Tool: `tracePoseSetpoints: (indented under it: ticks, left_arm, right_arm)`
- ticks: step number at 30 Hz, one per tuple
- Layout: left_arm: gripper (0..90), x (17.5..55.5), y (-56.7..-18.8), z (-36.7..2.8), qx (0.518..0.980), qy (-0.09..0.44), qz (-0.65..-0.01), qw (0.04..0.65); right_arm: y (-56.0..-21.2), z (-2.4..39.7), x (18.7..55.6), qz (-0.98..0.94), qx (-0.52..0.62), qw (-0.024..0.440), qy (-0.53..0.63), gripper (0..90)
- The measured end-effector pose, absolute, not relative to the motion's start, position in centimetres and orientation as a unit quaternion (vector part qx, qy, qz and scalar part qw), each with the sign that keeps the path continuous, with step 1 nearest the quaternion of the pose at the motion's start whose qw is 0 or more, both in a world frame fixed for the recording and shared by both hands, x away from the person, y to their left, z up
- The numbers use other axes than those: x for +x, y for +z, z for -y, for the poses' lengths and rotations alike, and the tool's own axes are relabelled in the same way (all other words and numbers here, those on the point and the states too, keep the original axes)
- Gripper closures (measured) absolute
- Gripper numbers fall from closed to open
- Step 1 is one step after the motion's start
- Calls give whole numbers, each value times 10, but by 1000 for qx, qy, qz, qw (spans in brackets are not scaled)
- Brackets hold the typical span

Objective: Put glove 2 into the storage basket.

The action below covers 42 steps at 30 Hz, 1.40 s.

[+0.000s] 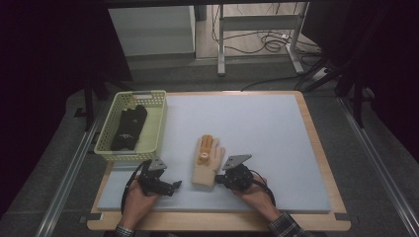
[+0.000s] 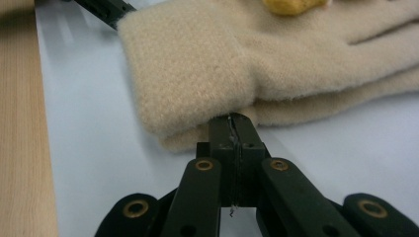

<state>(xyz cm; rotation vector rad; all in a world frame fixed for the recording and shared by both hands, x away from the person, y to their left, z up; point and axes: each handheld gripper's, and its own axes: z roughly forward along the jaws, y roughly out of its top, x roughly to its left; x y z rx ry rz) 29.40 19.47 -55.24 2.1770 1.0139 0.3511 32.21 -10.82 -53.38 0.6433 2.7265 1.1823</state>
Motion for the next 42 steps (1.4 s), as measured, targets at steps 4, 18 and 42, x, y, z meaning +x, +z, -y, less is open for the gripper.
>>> tracePoseSetpoints:
  ticks: [4,18,42]
  left_arm:
    - [24,294,-552,-195,840,136,-391,350]
    - [25,294,-552,-195,840,136,-392,350]
    - [24,294,-552,-195,840,136,-392,350]
  right_arm:
    - [-534,99,324,-896,211,51,388,876]
    - [-537,70,337,-892,214,64,393,874]
    - [-524,95,340,-875,247,99,405,587]
